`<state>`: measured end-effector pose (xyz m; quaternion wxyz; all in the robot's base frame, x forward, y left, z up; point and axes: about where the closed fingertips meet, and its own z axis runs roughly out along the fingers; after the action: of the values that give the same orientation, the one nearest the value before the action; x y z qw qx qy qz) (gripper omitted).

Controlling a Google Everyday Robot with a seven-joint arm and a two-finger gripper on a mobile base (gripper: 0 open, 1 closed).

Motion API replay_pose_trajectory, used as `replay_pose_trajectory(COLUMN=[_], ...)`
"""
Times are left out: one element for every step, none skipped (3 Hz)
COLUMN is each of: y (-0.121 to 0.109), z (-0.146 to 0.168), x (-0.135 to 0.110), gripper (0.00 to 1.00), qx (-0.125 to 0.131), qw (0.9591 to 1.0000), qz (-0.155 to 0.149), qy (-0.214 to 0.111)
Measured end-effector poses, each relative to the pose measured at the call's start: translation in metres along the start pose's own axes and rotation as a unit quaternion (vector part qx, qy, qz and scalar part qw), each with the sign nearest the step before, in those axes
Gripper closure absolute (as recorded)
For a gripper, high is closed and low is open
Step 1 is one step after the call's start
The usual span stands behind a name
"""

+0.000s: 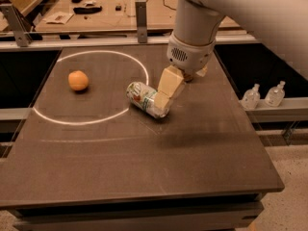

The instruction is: Place 7up can upright

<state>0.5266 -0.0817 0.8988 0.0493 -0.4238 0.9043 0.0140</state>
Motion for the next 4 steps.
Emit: replay_pose_trajectory(y=[-0.001, 0.011, 0.028, 0.041], z=[0.003, 0.001, 0.001, 0.005], x=[-0.015, -0.021, -0.021, -0.024], gripper=[0.0, 0.0, 0.0, 0.0], qx=[-0.01, -0.022, -0.031, -0.031], qw=[0.9995, 0.9984, 0.9954, 0.9932], qz=[0.026, 0.016, -0.023, -0.047], qy=[-0.014, -0.049, -0.088, -0.102])
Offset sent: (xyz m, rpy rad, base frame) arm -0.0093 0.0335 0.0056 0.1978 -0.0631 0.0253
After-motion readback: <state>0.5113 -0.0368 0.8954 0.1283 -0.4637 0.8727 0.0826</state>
